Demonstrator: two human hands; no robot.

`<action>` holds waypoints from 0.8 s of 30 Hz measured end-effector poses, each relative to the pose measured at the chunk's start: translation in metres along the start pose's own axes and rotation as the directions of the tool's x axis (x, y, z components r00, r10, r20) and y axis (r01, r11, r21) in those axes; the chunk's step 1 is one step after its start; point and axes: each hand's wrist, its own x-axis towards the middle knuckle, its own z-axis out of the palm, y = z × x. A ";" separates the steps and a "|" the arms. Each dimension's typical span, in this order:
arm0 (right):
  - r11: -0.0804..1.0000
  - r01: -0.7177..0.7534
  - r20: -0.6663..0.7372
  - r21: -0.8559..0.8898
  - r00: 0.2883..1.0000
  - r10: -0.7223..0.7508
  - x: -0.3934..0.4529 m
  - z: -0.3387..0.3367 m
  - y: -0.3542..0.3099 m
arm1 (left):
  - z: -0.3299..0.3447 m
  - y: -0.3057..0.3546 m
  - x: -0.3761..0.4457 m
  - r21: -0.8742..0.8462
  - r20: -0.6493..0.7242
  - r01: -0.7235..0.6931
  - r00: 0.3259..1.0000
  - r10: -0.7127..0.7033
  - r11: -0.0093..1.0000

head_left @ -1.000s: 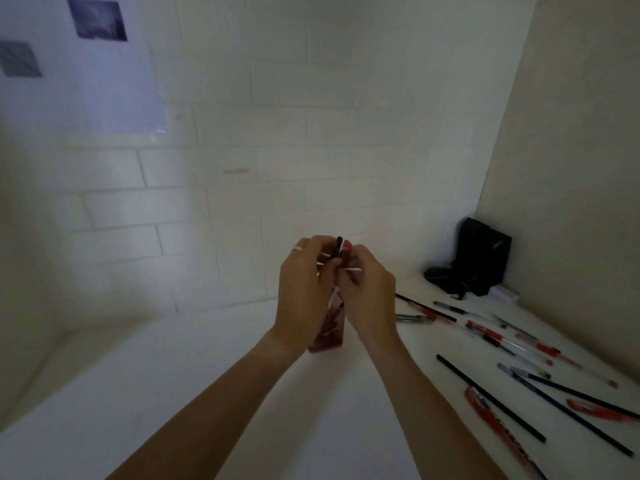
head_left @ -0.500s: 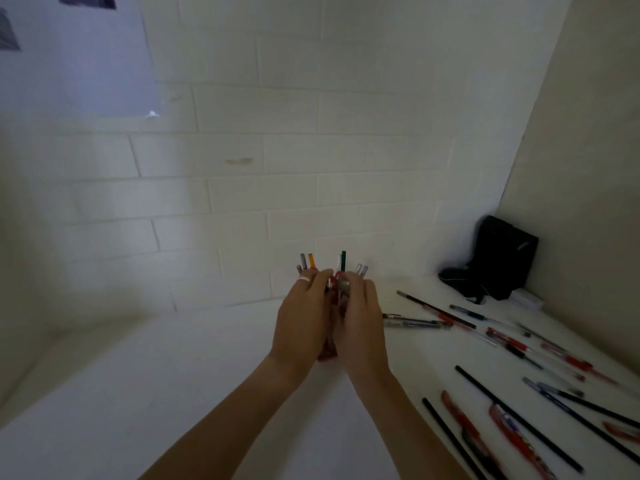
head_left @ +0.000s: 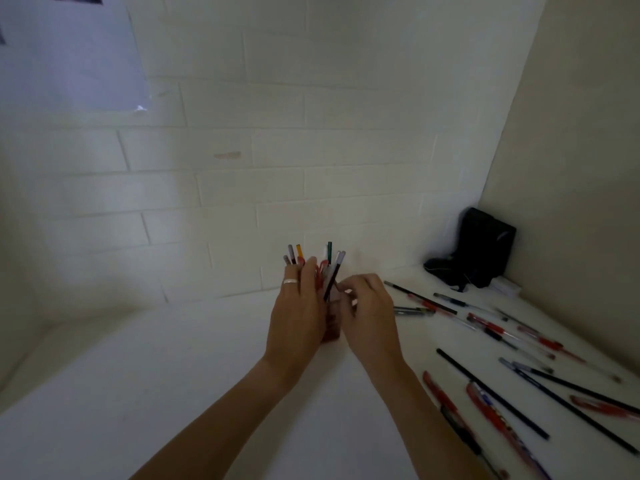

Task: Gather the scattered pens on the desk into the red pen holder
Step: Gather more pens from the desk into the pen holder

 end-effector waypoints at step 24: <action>0.765 -0.415 0.360 -0.492 0.703 0.613 -0.087 -0.125 0.067 | 0.096 0.037 -0.089 -0.142 0.561 -0.332 0.749 0.352 0.932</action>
